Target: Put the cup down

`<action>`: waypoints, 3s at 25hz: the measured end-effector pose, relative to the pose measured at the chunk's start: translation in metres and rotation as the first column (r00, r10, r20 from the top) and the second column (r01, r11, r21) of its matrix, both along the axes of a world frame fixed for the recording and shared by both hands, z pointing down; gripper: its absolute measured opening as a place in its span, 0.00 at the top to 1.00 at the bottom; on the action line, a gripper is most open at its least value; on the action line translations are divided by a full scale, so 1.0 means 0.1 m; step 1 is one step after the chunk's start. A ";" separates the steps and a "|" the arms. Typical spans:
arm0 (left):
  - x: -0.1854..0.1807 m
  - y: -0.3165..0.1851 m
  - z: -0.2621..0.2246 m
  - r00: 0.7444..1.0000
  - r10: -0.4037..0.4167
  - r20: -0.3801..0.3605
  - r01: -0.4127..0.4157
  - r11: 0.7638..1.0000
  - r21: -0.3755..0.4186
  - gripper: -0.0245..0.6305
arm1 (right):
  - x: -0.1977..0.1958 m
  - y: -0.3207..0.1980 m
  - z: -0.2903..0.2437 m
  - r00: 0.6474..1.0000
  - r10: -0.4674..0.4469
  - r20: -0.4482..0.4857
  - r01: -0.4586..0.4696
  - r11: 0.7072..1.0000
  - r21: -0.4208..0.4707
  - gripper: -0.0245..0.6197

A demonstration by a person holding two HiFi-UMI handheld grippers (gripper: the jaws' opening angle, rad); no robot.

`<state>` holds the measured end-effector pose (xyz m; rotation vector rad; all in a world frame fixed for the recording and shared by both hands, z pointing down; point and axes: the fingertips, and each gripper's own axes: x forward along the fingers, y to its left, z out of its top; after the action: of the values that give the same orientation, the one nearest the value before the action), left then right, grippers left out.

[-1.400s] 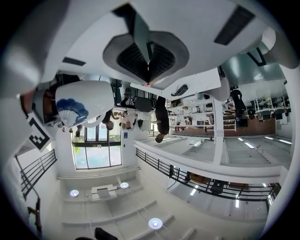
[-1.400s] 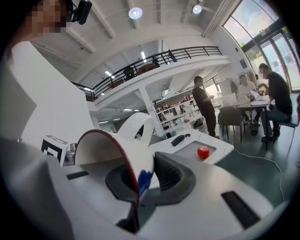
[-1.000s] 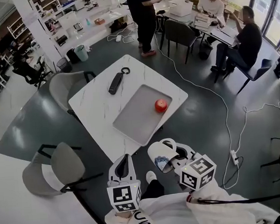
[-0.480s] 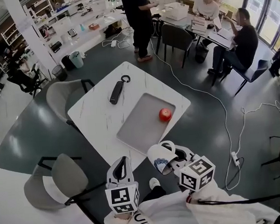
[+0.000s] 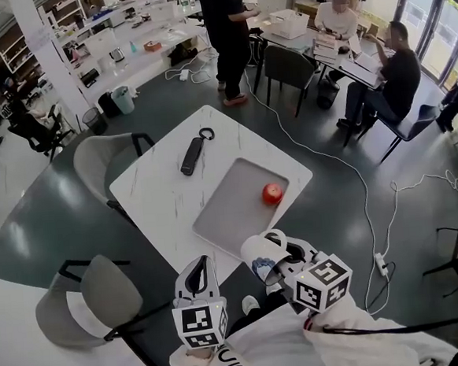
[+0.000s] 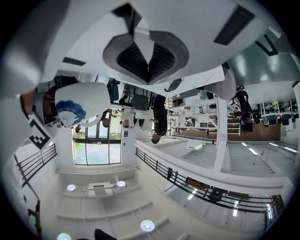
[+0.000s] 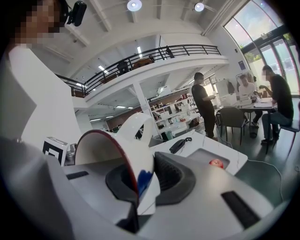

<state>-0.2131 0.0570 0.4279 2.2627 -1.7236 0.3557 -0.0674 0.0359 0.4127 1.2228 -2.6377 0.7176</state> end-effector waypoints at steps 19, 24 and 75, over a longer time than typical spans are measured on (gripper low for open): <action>-0.11 -0.66 0.10 0.998 -0.060 0.019 0.061 0.998 -0.024 0.95 | -0.11 -0.78 0.14 0.998 -0.054 0.014 0.054 0.998 -0.023 0.91; -0.03 -0.95 0.13 0.997 -0.069 0.028 0.070 0.997 -0.039 0.95 | -0.07 -1.09 0.17 0.997 -0.071 0.021 0.072 0.997 -0.035 0.91; 1.10 -2.77 0.91 0.999 0.027 0.025 -0.022 0.981 -0.193 0.95 | 1.13 -2.88 0.98 0.998 0.003 -0.069 -0.015 0.986 -0.169 0.91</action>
<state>-0.1027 -0.2196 0.5184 2.1508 -1.5993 0.5375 0.0451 -0.2522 0.5107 1.1911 -2.4602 0.8649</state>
